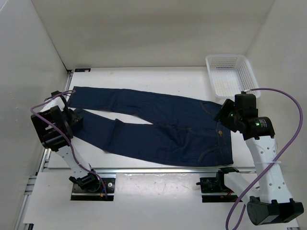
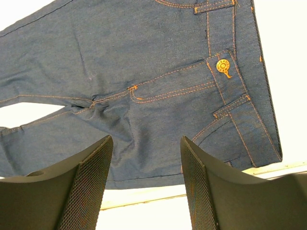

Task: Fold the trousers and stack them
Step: Fold the trousers

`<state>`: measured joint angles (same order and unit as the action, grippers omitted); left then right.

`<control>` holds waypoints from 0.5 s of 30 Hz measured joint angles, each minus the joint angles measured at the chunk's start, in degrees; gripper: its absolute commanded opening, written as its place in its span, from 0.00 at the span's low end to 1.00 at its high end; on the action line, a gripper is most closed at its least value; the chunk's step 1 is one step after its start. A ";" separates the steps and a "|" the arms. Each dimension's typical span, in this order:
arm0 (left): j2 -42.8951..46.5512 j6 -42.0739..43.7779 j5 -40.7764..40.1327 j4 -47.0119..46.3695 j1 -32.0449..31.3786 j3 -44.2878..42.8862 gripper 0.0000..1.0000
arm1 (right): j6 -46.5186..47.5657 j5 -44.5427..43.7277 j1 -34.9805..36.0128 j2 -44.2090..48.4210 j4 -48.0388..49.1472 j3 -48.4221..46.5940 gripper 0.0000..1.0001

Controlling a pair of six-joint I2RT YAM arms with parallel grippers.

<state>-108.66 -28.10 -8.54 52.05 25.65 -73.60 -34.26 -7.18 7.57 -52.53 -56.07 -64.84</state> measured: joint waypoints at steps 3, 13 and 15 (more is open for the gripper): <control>0.00 0.33 2.38 -0.35 -0.02 0.02 0.96 | 0.00 0.00 0.00 0.00 0.00 0.00 0.64; -0.59 0.42 4.20 -1.14 -0.13 0.04 0.81 | 0.00 0.00 0.00 0.00 0.00 0.00 0.64; -1.33 0.46 4.48 -1.27 -0.13 0.00 0.82 | -0.02 -0.02 0.00 0.00 0.00 0.00 0.64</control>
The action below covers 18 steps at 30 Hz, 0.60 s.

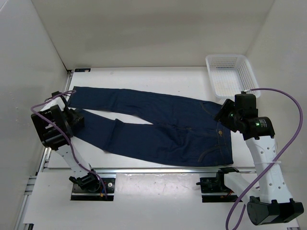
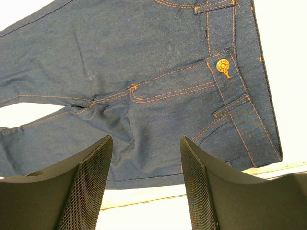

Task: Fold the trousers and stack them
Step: Fold the trousers

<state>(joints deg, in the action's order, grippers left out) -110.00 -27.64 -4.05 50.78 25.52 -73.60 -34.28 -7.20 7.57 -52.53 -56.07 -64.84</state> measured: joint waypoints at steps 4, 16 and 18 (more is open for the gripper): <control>-0.26 0.44 0.35 0.13 0.02 -0.28 0.85 | -0.02 0.02 0.00 0.00 0.00 0.00 0.64; -1.27 0.63 1.25 0.26 -0.04 -1.64 0.15 | -0.02 0.00 0.00 0.39 0.00 0.00 0.64; -1.03 0.35 1.09 0.46 -0.04 -1.64 0.15 | 0.02 0.09 0.00 0.46 0.00 0.02 0.65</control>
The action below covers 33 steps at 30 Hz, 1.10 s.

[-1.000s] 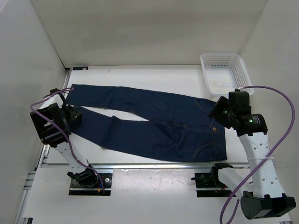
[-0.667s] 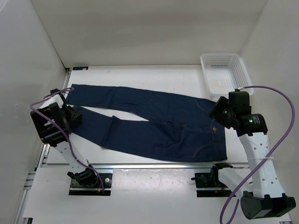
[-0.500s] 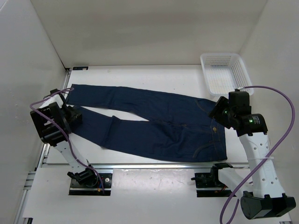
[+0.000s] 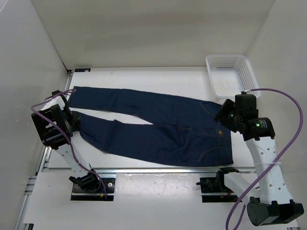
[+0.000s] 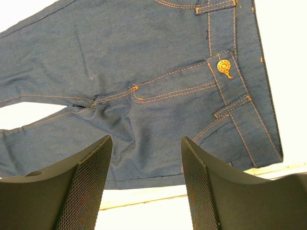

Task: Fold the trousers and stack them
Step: Fold the trousers

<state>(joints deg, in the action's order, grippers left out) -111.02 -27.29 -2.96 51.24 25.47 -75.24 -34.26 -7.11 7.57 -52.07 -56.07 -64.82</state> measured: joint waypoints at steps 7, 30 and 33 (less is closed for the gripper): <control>4.33 -1.25 -0.85 4.15 0.00 -1.53 0.11 | -1.77 3.67 -0.02 3.50 0.37 11.37 0.63; 11.72 -2.10 2.84 10.71 -0.09 -9.79 0.11 | -18.05 9.07 3.34 10.32 -4.55 32.50 0.58; 11.72 -2.10 3.06 10.84 -0.09 -9.79 0.11 | -15.30 8.31 6.78 5.51 -3.28 28.61 0.58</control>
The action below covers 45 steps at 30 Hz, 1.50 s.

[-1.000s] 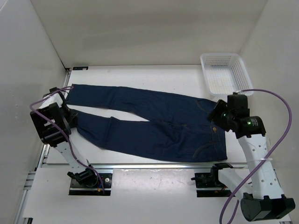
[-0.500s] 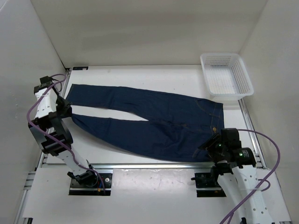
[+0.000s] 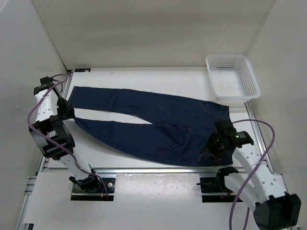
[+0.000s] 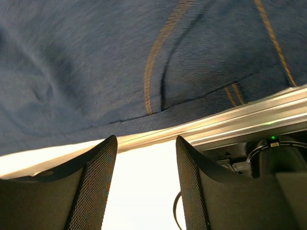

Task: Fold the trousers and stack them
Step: Fold the trousers

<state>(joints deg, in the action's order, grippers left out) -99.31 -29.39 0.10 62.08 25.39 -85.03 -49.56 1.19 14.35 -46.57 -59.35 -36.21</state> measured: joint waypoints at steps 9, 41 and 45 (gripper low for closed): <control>0.00 0.00 0.20 0.02 0.00 -0.02 0.11 | 0.59 -2.91 10.58 -12.46 1.60 -2.08 0.56; -0.02 -0.02 0.35 3.21 0.00 -8.15 0.11 | -13.14 -9.62 18.75 -19.58 13.44 1.86 0.00; -0.02 -0.31 0.46 4.04 0.00 -8.83 0.11 | -12.41 -12.92 18.78 -15.58 10.91 -1.62 0.29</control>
<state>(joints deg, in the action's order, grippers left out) -99.33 -29.69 0.56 66.13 25.39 -93.86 -61.98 -11.73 33.12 -62.15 -48.45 -37.82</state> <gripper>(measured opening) 0.168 0.152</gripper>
